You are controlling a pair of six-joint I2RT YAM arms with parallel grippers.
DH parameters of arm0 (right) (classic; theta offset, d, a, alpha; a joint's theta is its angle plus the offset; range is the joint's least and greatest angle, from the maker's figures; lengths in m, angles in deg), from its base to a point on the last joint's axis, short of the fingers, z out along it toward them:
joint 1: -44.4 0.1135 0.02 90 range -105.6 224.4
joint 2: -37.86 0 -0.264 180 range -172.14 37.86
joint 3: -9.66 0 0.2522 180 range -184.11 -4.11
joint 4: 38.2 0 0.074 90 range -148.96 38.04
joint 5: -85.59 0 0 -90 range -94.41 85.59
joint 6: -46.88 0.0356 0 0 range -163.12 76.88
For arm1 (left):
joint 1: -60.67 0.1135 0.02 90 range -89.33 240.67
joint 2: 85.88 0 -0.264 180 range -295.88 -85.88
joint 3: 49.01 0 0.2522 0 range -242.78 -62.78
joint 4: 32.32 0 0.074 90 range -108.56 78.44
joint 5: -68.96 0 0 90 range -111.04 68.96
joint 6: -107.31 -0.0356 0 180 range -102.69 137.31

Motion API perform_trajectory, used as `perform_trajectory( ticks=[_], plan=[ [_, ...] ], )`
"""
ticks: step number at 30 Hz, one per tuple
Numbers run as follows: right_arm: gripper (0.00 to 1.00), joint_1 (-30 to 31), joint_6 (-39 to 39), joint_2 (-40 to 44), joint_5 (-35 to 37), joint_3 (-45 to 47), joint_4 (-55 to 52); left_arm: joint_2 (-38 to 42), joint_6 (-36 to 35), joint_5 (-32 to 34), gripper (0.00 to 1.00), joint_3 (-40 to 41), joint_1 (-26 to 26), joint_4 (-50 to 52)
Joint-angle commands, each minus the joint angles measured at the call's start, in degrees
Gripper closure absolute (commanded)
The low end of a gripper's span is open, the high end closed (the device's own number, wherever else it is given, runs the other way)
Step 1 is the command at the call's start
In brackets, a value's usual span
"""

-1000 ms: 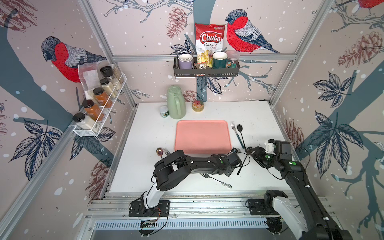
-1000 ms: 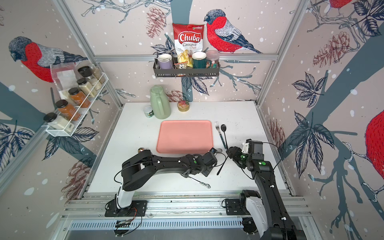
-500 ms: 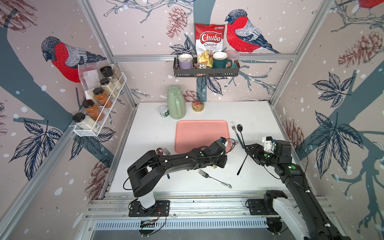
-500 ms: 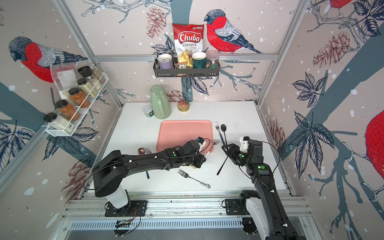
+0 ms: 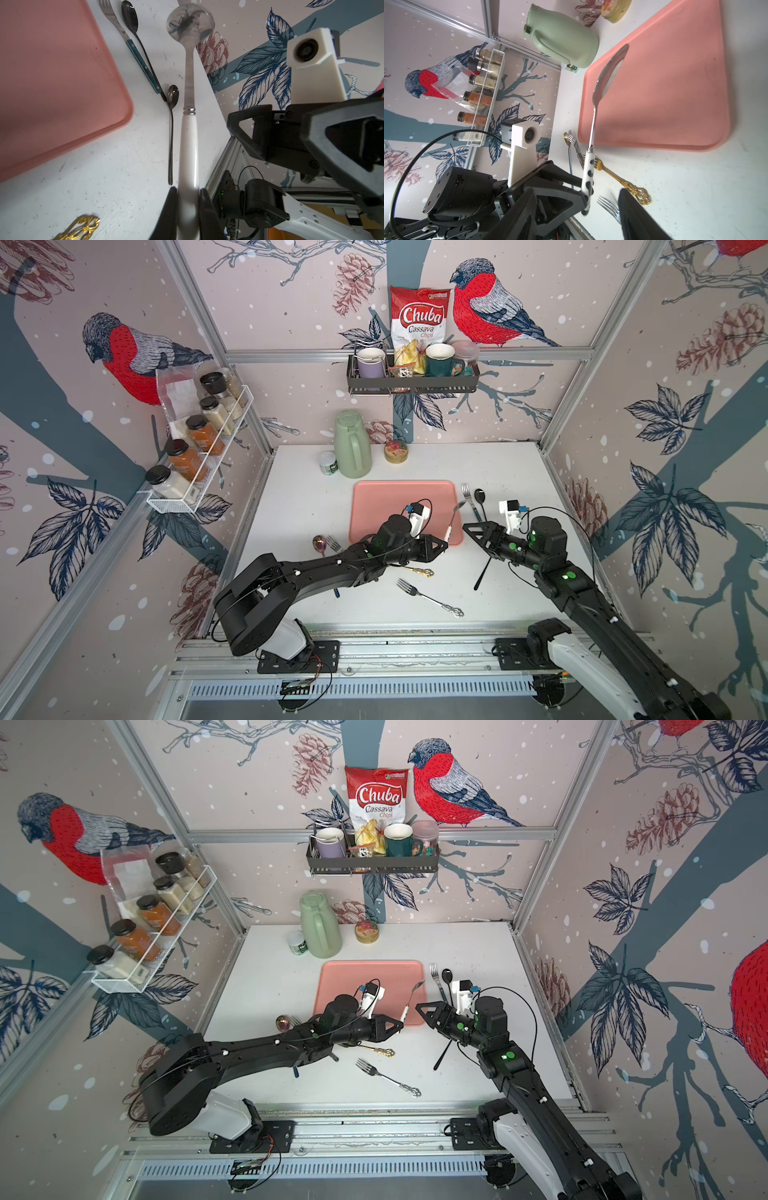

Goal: Set the spoon and fork side by side
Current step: Pick up the spoon from the center of the board.

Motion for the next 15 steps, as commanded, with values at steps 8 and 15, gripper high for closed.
perform_trajectory(
  ticks=[8, 15],
  plan=[
    [0.31, 7.82, -0.24, -0.40, 5.67, 0.49, 11.90, 9.49, -0.21, -1.67, 0.85, 4.51, 1.69, -3.18],
    [0.35, 12.54, -1.87, -2.10, 7.00, 2.28, 20.22, 13.24, 0.12, -2.20, 0.83, 6.16, 1.80, -3.55]
  ],
)
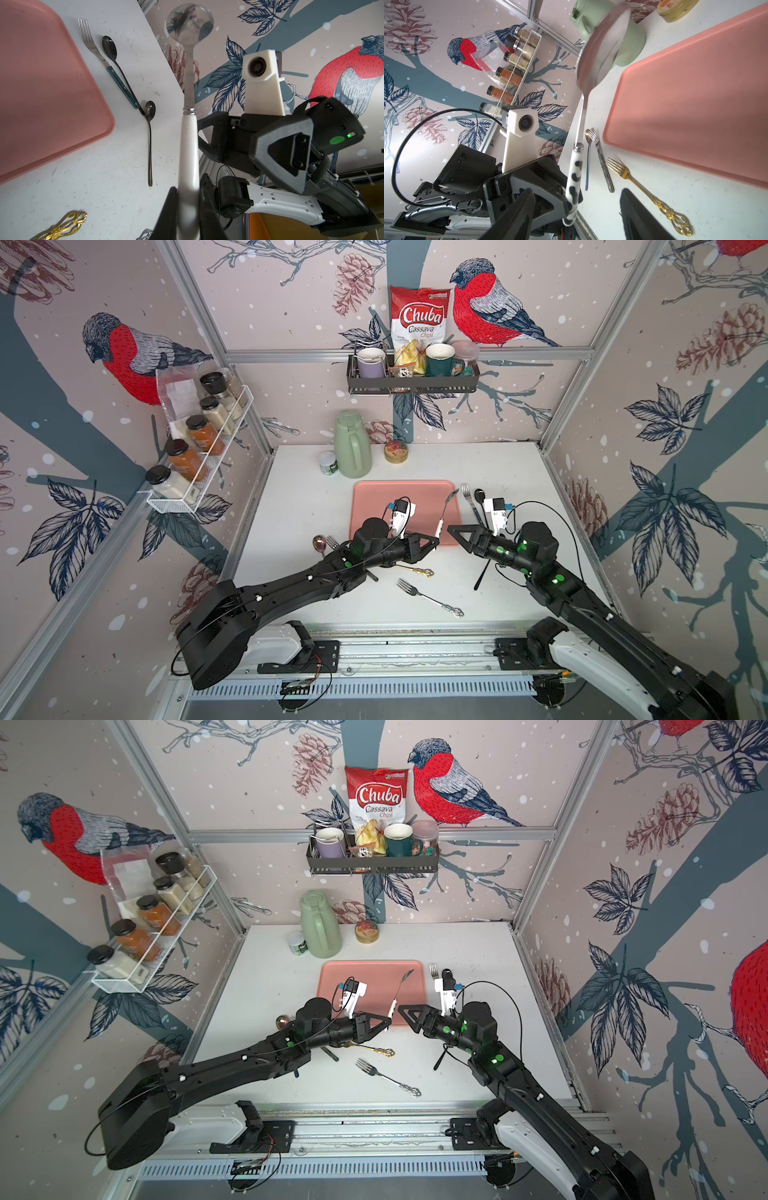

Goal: Set the spoon and fork side by side
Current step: Pick up the spoon from the center of the board.

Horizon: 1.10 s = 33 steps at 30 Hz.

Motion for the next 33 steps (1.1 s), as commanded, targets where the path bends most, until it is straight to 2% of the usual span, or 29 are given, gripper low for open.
perform_trajectory(
  ticks=[1, 4, 7, 19, 29, 31, 33],
  plan=[
    [0.36, 0.98, -1.24, -1.04, 1.53, 0.66, 8.09, 0.55, -0.19, -1.44, 0.83, 0.77, 0.14, -3.02],
    [0.42, 1.65, -0.43, -2.14, 1.02, 1.04, 11.59, 0.08, 1.93, -3.37, 0.83, 1.83, 0.14, -7.26],
    [0.43, 2.89, -0.77, -2.64, 1.48, 0.85, 12.97, -0.37, 3.72, -4.46, 0.83, 2.42, 0.14, -10.41],
    [0.43, 4.61, -0.42, -4.44, 2.62, 0.97, 13.69, 0.93, 3.46, -4.59, 0.83, 1.97, 0.14, -10.60],
    [0.62, 5.85, 1.59, -7.07, 0.58, 0.53, 18.71, 1.92, 2.34, -3.71, 0.82, 1.80, 0.14, -8.28],
    [0.68, 6.32, 1.81, -6.89, 0.58, 0.25, 19.39, 1.82, 2.36, -3.63, 0.82, 1.74, 0.14, -8.07],
    [0.80, 6.60, 1.75, -6.63, 0.66, -0.17, 19.07, 1.86, 2.34, -3.47, 0.82, 1.86, 0.15, -8.00]
  ],
)
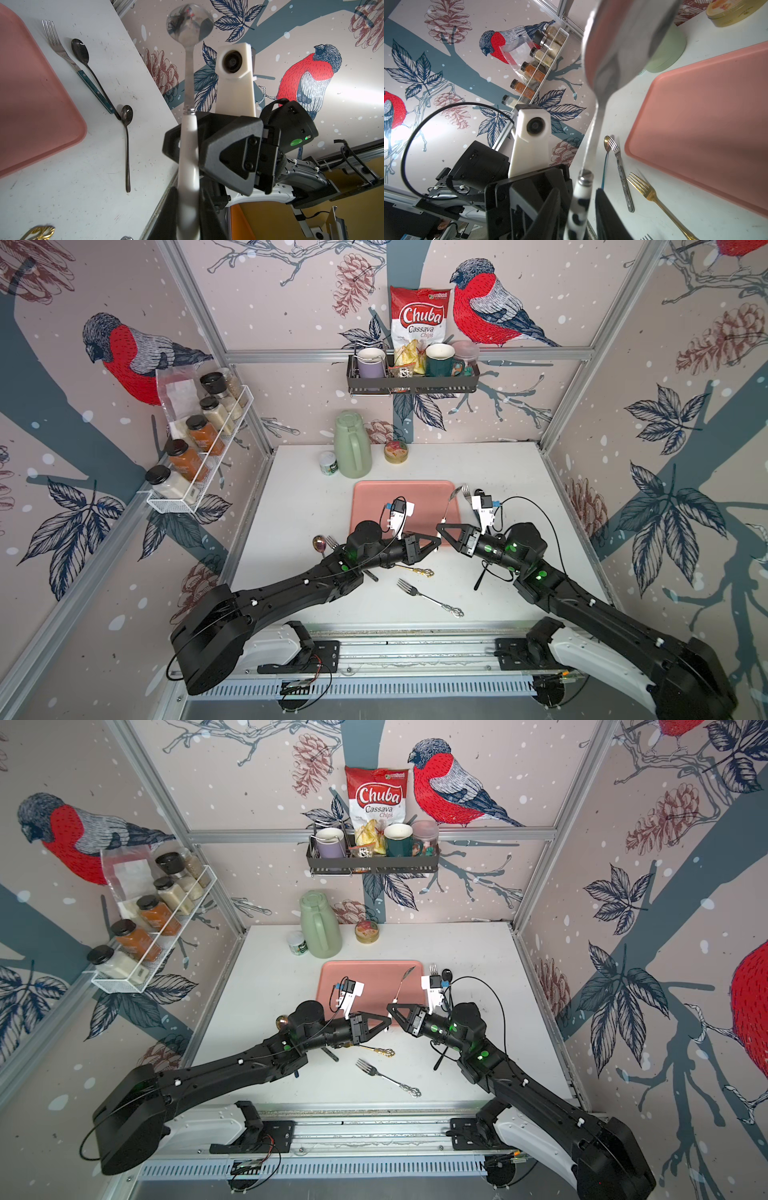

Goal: Set the spoon and fork side by side
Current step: Pick up the spoon from the center of the board, then place the spoon on the tray.

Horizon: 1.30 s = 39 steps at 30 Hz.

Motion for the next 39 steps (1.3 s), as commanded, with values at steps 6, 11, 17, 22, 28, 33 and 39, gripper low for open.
perform_trajectory(
  ticks=[6, 11, 17, 22, 28, 33, 39],
  plan=[
    [0.90, 0.45, 0.13, 1.43, -0.09, -1.75, -0.15, 1.18, -2.38, 1.16, 0.66, -0.37, 0.14, 1.41],
    [0.99, 0.69, -5.50, 0.85, 5.63, -9.07, -21.83, 5.04, -6.98, 6.37, 0.32, -0.55, 1.16, 11.59],
    [1.00, 1.27, -9.78, -5.90, 16.42, -20.92, -42.65, 15.92, -14.56, 20.53, 0.14, -2.33, 4.36, 34.45],
    [1.00, 3.64, -9.18, -20.40, 23.56, -33.33, -52.54, 26.22, -20.38, 37.86, 0.04, -5.07, 4.41, 53.15],
    [1.00, 8.84, -8.42, -42.27, 30.10, -53.79, -64.07, 33.96, -20.21, 48.93, 0.05, -4.92, 4.45, 62.79],
    [0.99, 12.73, -7.78, -59.23, 31.43, -71.81, -74.93, 34.64, -17.79, 49.38, 0.12, -4.28, 4.45, 66.24],
    [0.99, 14.98, -6.30, -75.98, 34.10, -92.49, -85.02, 36.76, -18.24, 48.71, 0.14, -3.49, 4.45, 68.37]
  ],
)
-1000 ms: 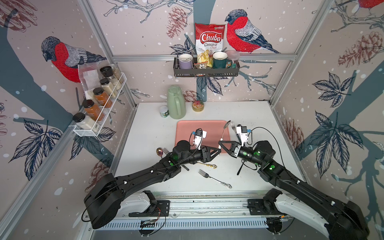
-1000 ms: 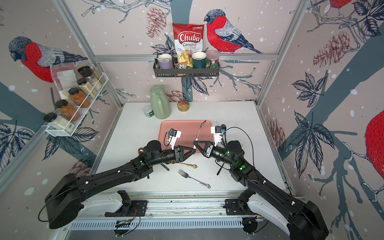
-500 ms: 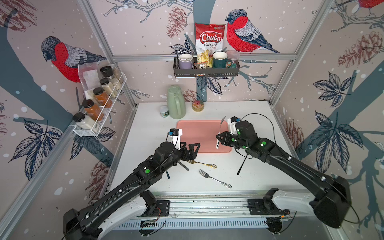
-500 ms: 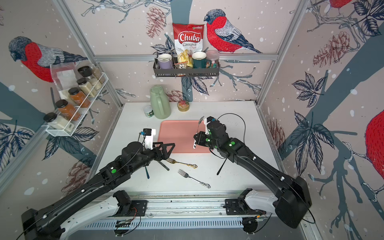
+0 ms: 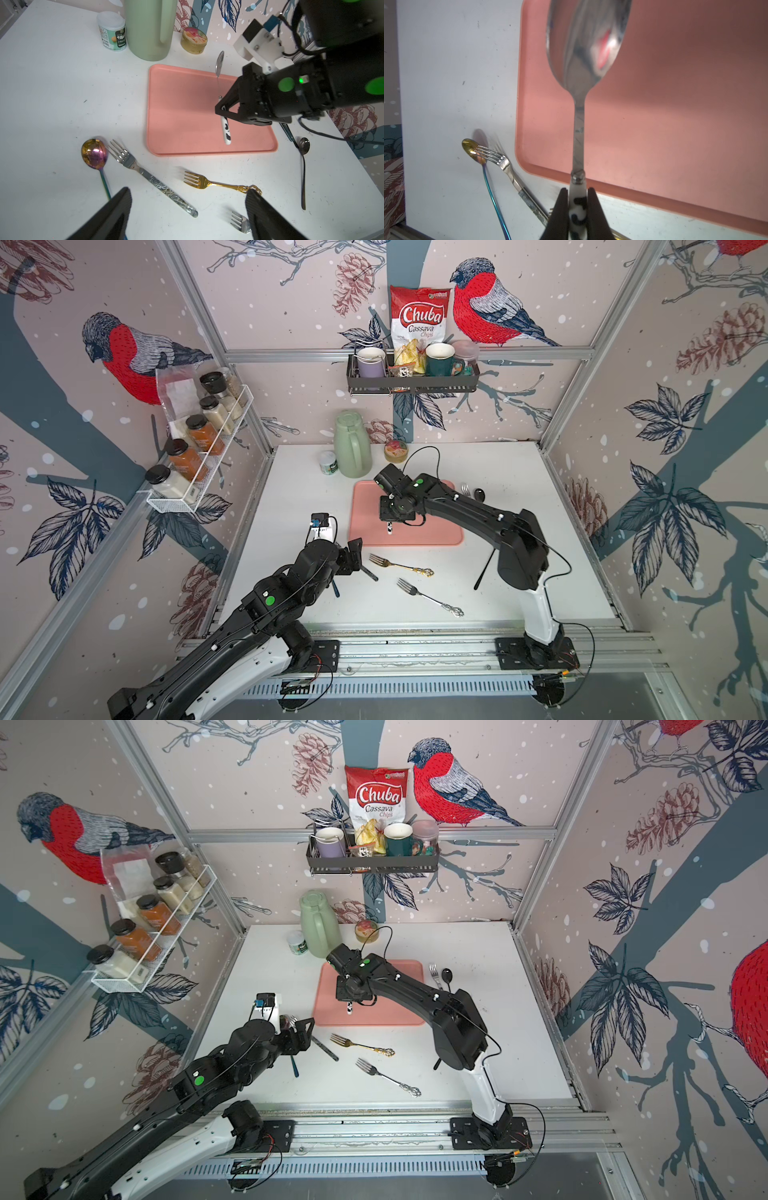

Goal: Set the spoon and fork side by side
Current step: Place the spoon on the tray.

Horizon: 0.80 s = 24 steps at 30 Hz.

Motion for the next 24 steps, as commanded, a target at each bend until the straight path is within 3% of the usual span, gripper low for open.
perform_trajectory(
  ticks=[1, 8, 20, 24],
  plan=[
    [0.99, 0.51, 1.92, -6.03, 3.17, -8.30, -9.24, 1.62, -0.59, 1.09, 0.14, -0.04, 0.21, 2.88],
    [0.99, 0.55, 4.07, -16.93, 1.52, -21.03, -9.59, 6.01, -1.46, 1.92, 0.14, -0.58, 0.21, 5.90],
    [0.99, 0.08, 5.98, -23.77, -2.14, -24.02, -4.27, 7.08, -1.56, 1.93, 0.11, 0.42, 0.21, 6.61],
    [0.93, -0.01, 5.64, -23.76, -2.56, -23.71, -4.11, 5.64, -1.31, 1.30, 0.10, 0.70, 0.21, 5.22]
  ],
)
